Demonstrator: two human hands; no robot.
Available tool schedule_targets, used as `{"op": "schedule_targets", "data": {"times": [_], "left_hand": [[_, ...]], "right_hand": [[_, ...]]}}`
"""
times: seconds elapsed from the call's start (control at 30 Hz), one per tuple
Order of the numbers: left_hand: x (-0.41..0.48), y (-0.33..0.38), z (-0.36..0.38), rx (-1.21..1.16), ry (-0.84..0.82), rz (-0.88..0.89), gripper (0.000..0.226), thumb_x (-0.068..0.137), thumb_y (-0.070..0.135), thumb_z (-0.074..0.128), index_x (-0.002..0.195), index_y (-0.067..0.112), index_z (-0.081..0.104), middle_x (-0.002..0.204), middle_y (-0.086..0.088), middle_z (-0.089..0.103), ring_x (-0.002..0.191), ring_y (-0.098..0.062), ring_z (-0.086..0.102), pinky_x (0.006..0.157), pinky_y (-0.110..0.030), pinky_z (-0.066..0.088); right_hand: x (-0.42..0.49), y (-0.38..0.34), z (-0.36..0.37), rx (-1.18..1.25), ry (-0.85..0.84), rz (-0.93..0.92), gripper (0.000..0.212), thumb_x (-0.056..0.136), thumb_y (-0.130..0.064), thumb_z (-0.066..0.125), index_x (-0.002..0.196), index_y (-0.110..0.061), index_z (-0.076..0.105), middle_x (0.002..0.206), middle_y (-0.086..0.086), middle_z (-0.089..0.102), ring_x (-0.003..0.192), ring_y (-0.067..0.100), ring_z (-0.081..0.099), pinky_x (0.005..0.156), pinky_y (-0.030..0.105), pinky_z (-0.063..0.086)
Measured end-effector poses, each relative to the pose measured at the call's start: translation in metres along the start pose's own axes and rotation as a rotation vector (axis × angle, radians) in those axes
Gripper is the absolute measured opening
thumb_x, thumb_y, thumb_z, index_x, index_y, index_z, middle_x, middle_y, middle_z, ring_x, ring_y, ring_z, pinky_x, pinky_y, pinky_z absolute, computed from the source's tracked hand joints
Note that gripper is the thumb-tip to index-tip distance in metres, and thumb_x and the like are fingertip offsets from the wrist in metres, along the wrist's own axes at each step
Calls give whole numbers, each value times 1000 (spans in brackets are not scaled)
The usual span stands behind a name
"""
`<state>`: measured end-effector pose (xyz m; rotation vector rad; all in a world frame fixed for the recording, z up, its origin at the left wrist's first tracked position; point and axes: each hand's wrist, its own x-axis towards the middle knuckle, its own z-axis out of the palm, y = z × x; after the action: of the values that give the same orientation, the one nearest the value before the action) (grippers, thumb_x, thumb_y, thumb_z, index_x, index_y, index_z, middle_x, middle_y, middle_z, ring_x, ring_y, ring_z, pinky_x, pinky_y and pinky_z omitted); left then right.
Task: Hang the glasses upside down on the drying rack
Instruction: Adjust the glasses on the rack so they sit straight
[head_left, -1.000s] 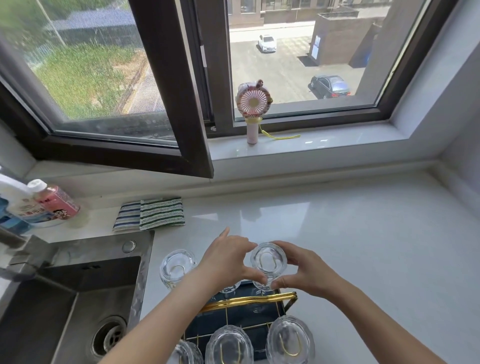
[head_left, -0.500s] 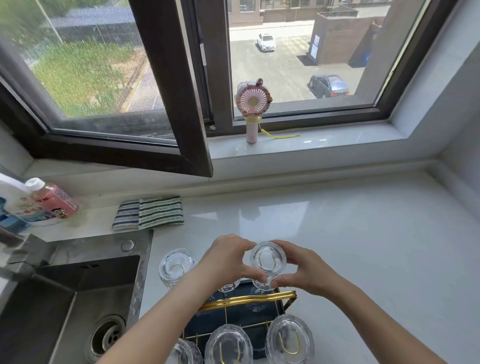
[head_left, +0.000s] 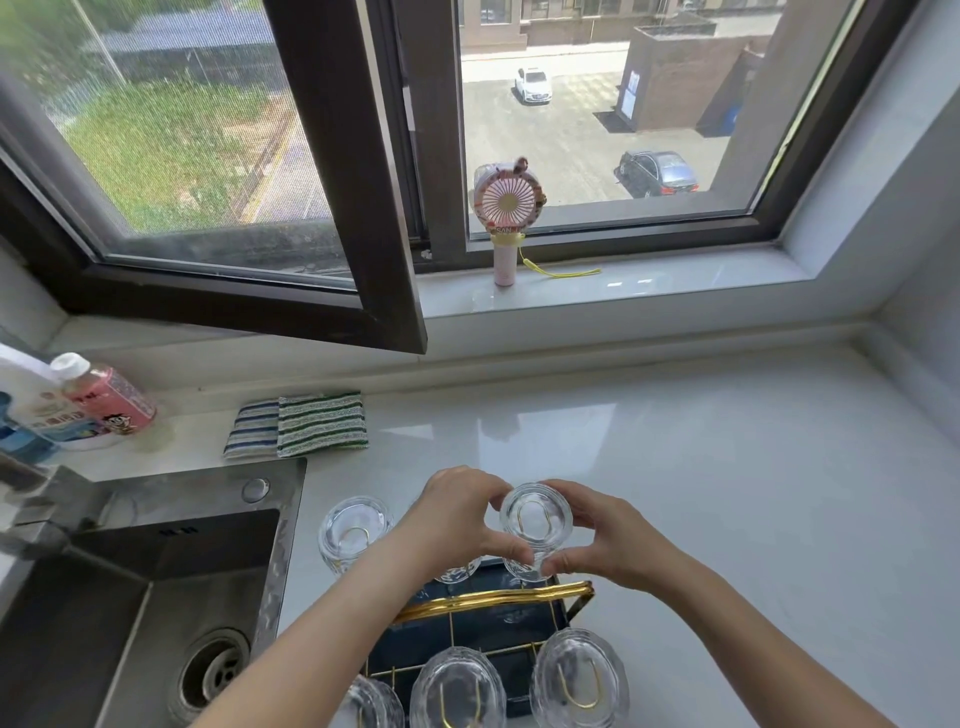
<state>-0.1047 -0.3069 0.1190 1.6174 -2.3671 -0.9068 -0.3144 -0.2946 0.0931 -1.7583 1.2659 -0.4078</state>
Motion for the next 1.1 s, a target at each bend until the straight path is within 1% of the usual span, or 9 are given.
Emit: {"op": "schedule_targets", "data": {"times": [0.23, 0.43, 0.57, 0.63, 0.73, 0.87, 0.97, 1.03, 1.1], "left_hand": [[-1, 0, -1, 36, 3, 16, 62, 56, 69, 67, 102, 28, 64, 96, 8, 65, 89, -12, 49, 83, -35, 38], [-1, 0, -1, 15, -2, 6, 60, 57, 66, 70, 103, 28, 65, 97, 8, 65, 91, -13, 49, 83, -34, 38], [-1, -1, -1, 10, 1, 5, 60, 57, 66, 70, 104, 29, 64, 98, 8, 65, 93, -14, 50, 85, -35, 38], [-1, -1, 0, 35, -1, 1, 64, 58, 66, 70, 108, 28, 62, 102, 7, 64, 98, -16, 51, 87, -35, 37], [-3, -4, -5, 99, -18, -13, 85, 57, 68, 68, 125, 21, 50, 120, 3, 59, 113, -18, 46, 98, -37, 33], [-19, -17, -36, -32, 144, -92, 91, 55, 72, 58, 128, 19, 48, 127, 2, 56, 119, -14, 44, 103, -36, 33], [-40, -37, -59, -17, 232, -167, 81, 59, 68, 56, 123, 20, 53, 122, 3, 59, 117, -14, 45, 99, -36, 35], [-52, -44, -65, 54, 152, -202, 80, 60, 66, 64, 124, 20, 52, 122, 2, 58, 117, -16, 43, 101, -38, 35], [-57, -46, -57, 181, 33, -189, 86, 59, 66, 67, 129, 21, 47, 124, 3, 57, 118, -17, 41, 108, -41, 27]], "right_hand": [[1, -1, 2, -37, 6, 0, 74, 56, -53, 83, 116, -60, 41, 119, -23, 58, 109, 1, 55, 98, 28, 47], [0, -1, 2, -16, 6, 16, 81, 56, -50, 84, 127, -45, 44, 124, -16, 59, 113, 6, 54, 101, 35, 46], [0, -2, 3, -34, 2, 44, 89, 58, -51, 83, 134, -37, 39, 132, -9, 55, 118, 14, 52, 102, 40, 45], [0, -3, 3, -49, -10, 56, 94, 59, -51, 82, 137, -36, 32, 138, -8, 49, 122, 15, 48, 104, 39, 42], [-1, -6, -2, -55, -42, 67, 109, 55, -53, 83, 142, -38, 21, 144, -9, 38, 125, 9, 39, 105, 35, 36], [2, -21, -11, -82, -24, 14, 115, 49, -63, 80, 143, -36, 19, 148, -9, 33, 130, 6, 33, 107, 34, 34], [12, -37, -8, -277, -6, -56, 108, 54, -68, 73, 143, -32, 23, 147, -7, 37, 132, 14, 33, 110, 39, 31], [21, -49, 2, -485, -15, -120, 106, 56, -74, 66, 143, -29, 24, 146, -6, 40, 132, 17, 33, 111, 41, 26], [32, -58, 15, -648, -43, -167, 106, 57, -78, 62, 143, -28, 24, 145, -4, 42, 133, 19, 32, 113, 42, 17]]}}
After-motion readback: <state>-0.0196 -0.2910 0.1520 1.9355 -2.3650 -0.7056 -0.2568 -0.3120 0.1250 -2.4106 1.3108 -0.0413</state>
